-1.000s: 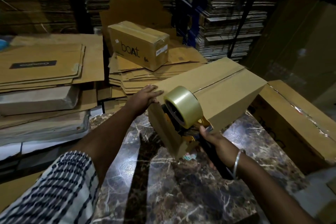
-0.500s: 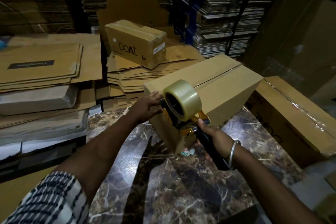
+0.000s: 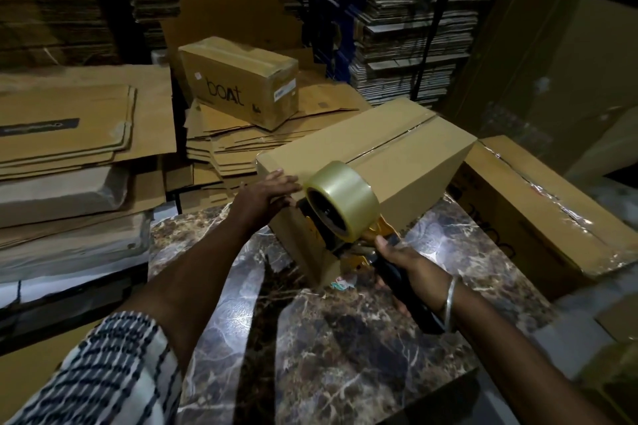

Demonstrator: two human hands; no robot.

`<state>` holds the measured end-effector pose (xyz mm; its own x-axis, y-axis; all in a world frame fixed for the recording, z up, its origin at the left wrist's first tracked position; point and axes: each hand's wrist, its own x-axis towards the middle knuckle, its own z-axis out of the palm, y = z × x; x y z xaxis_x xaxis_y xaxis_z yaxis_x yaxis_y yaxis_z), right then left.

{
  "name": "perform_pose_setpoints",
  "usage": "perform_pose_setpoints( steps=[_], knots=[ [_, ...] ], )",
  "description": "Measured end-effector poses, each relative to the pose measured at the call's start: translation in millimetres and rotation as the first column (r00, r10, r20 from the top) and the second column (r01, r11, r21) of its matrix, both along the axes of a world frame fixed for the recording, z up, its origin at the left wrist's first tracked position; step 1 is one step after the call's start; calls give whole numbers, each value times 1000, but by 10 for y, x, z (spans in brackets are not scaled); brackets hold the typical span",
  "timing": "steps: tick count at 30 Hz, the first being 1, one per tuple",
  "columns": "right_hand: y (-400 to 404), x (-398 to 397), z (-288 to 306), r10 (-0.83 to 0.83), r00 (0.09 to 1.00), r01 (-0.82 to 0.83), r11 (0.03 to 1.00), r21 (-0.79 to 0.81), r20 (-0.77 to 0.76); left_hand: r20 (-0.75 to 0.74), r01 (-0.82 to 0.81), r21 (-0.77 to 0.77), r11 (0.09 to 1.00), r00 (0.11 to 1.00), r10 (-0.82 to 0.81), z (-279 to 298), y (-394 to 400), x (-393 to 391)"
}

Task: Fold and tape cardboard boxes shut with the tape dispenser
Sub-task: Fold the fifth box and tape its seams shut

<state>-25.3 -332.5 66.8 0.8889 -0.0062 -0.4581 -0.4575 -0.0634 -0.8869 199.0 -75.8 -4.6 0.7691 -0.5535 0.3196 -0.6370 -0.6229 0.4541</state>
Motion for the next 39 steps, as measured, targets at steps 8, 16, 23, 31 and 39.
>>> perform_pose_setpoints(
  steps=[8,16,23,31,39],
  knots=[
    [60,-200,-60,-62,996,58,996,72,63,143,140,85,986,978,-151,37,-175,-293],
    [60,-100,-121,-34,994,27,997,73,107,43,176,-16,984,984,-175,-12,-221,-374],
    [6,-11,-140,-19,995,13,998,61,98,-175,279,-32,960,944,-280,122,-174,-271],
    [2,-20,-160,-15,993,9,999,51,115,-142,373,-50,926,916,-376,134,-175,-141],
    [-201,-385,-466,-85,989,61,980,188,124,-130,270,101,958,958,-256,156,-219,-114]
  ],
)
